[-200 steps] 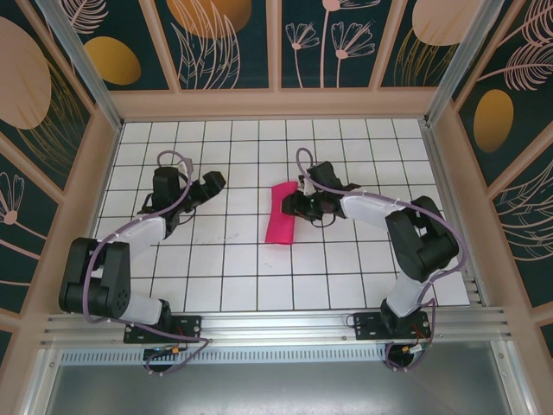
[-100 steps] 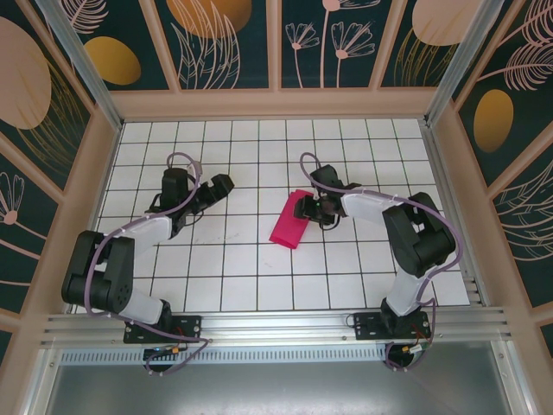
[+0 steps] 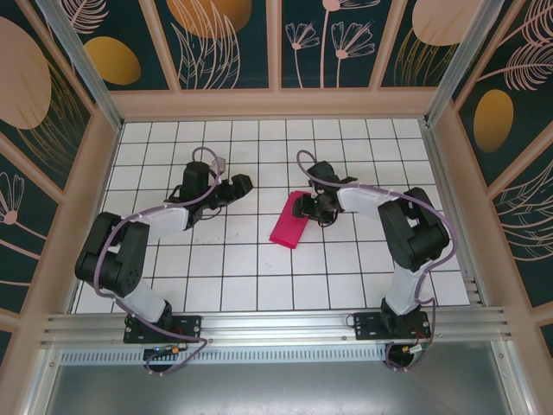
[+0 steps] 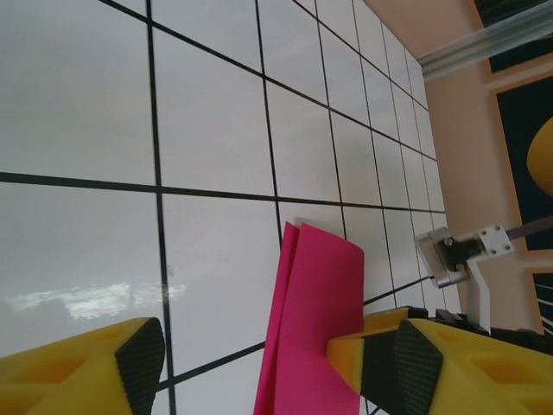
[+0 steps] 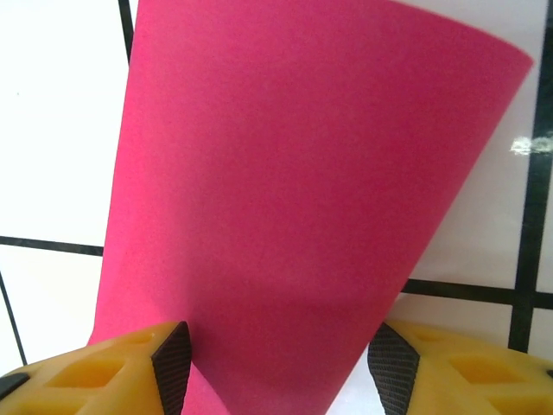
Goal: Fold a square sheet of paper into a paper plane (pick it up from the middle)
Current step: Fold the square sheet of paper in half at the center of the table.
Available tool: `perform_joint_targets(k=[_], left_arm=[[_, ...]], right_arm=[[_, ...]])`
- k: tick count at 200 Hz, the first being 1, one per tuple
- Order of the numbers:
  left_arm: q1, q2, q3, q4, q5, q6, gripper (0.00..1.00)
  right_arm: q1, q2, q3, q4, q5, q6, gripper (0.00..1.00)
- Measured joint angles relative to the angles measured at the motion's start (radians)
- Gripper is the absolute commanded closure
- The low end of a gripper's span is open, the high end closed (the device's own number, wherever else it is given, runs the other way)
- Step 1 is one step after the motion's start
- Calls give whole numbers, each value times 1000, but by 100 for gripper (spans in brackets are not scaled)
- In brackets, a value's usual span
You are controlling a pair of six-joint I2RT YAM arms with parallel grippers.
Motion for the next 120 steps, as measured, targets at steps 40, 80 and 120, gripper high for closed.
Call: perform_joint_targets(k=[40, 80, 120], left_arm=[[-30, 58, 28, 5, 24, -23, 49], [-54, 96, 29, 8, 43, -41, 58], [-89, 134, 31, 11, 65, -48, 67]], right_arm=[[1, 50, 77, -95, 8, -7, 36], [22, 97, 142, -172, 51, -6, 35], [47, 118, 169, -203, 110, -6, 32]])
